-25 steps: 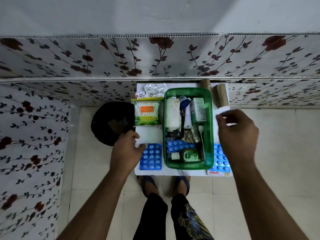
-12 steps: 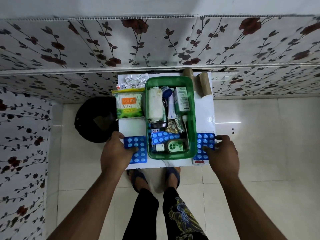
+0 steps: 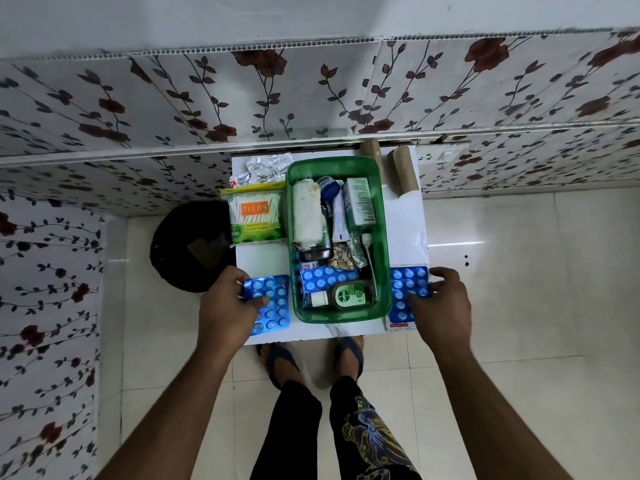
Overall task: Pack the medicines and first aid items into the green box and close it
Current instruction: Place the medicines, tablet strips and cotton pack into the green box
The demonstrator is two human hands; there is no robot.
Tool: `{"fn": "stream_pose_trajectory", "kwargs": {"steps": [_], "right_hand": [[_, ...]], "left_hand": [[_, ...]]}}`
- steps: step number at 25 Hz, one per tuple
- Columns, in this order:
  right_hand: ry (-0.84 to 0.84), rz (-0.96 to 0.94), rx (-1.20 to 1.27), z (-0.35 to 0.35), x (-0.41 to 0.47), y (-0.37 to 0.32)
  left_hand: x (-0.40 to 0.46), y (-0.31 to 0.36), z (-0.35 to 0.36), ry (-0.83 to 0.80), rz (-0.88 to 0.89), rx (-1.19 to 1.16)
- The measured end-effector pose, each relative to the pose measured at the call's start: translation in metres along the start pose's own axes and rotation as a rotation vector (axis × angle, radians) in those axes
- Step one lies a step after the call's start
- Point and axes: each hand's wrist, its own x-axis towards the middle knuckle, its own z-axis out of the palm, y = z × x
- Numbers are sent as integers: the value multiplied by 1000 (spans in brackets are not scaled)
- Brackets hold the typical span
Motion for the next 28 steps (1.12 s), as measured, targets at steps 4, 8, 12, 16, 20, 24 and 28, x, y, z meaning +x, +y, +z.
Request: {"fn": "stream_pose_trajectory", "kwargs": {"steps": [4,8,12,16,20,24,28], "right_hand": [[-3,26,58,-7,1,1],[5,29,131,-20,4,2],[34,61,290,-38,7,-7],[38,48,394,-55,10,-20],[40,-31,377,-70,9,-33],[43,-70,312,-75,-3,-47],[13,-125,178,-75,-29,-70]], "left_hand": [[-11,19,-27,15,19,-27],[-32,60,-65,138,204,-196],[-43,108,-18,-50,287,-192],[-30,114,43,-170,332,142],[-24,103,69,-151,329,309],[-22,98,78,-93,408,534],[-27,111,52,-126,516,580]]}}
